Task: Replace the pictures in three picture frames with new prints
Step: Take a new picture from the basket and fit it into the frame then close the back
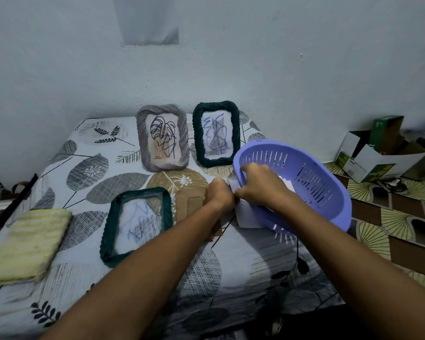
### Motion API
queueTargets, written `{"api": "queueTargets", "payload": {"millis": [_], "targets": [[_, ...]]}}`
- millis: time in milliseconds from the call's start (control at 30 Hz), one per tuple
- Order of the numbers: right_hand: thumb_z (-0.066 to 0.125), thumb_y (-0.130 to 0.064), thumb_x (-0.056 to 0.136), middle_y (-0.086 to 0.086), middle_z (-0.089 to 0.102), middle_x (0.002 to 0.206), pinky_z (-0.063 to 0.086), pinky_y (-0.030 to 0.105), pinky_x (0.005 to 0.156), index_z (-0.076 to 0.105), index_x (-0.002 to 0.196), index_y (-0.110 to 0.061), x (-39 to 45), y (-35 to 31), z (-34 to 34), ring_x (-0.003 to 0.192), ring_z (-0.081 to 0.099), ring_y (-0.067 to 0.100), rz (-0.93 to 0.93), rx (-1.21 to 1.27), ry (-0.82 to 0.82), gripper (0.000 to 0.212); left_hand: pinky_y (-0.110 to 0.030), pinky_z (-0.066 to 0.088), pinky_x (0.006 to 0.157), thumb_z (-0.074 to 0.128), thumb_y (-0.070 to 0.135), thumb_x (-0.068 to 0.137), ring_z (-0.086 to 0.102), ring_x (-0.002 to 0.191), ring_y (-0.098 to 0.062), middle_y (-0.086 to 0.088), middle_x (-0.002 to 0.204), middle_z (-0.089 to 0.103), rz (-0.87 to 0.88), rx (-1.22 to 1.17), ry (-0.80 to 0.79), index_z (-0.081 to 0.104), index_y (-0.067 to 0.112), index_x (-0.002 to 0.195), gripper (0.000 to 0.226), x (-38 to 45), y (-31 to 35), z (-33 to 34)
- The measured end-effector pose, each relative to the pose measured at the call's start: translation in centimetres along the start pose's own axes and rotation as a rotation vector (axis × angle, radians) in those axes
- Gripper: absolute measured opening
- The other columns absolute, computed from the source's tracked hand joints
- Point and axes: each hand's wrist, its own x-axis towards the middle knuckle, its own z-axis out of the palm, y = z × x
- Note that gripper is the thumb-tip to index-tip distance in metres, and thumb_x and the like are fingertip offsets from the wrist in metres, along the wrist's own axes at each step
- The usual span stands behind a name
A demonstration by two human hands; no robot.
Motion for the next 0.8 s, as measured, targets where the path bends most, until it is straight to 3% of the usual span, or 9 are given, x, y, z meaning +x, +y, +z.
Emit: {"api": "queueTargets", "payload": {"millis": [167,400,600,667,800], "targets": [[0.066,-0.026,0.073,0.013,0.058,0.093,0.04,0.033,0.064,0.053,0.096,-0.011,0.2,0.1,0.4,0.087,0.055,0.033,0.002,-0.01,-0.001,0.03,-0.032,0.041,0.061,0.055,0.0,0.075,0.063,0.084,-0.031,-0.017,0.086,0.066,0.027,0.048,-0.03,0.06,0.004,0.072,0.007,0.0,0.3,-0.5],[0.067,-0.028,0.074,0.012,0.059,0.097,0.043,0.032,0.066,0.056,0.104,-0.011,0.2,0.4,0.8,0.089,0.056,0.03,0.003,-0.002,0.001,0.036,-0.03,0.038,0.051,0.07,0.006,0.074,0.055,0.072,-0.026,-0.014,0.08,0.061,0.065,0.158,-0.072,0.059,0.004,0.074,0.011,0.1,0.2,-0.9],[0.063,-0.028,0.074,0.011,0.058,0.082,0.042,0.031,0.06,0.053,0.086,-0.012,0.2,0.6,1.0,0.075,0.057,0.03,-0.002,0.022,0.017,0.022,-0.034,0.043,0.058,0.067,0.004,0.072,0.063,0.089,-0.033,-0.018,0.088,0.062,0.129,0.219,-0.072,0.053,0.004,0.075,0.014,-0.4,0.4,-1.1],[0.064,-0.027,0.072,0.01,0.058,0.081,0.042,0.031,0.059,0.053,0.085,-0.012,0.2,0.6,1.0,0.075,0.056,0.03,-0.001,0.023,0.017,0.023,-0.034,0.041,0.057,0.069,0.004,0.071,0.062,0.09,-0.033,-0.018,0.089,0.06,0.159,0.268,-0.083,0.047,0.007,0.07,0.022,-0.6,0.5,-1.2],[0.064,-0.025,0.071,0.008,0.058,0.08,0.042,0.031,0.059,0.056,0.087,-0.01,0.1,0.6,1.0,0.075,0.056,0.029,0.009,0.031,0.018,0.024,-0.035,0.042,0.064,0.069,0.007,0.075,0.056,0.089,-0.032,-0.015,0.091,0.055,0.205,0.365,-0.097,0.051,0.007,0.082,0.019,-1.3,0.9,-1.5]]}}
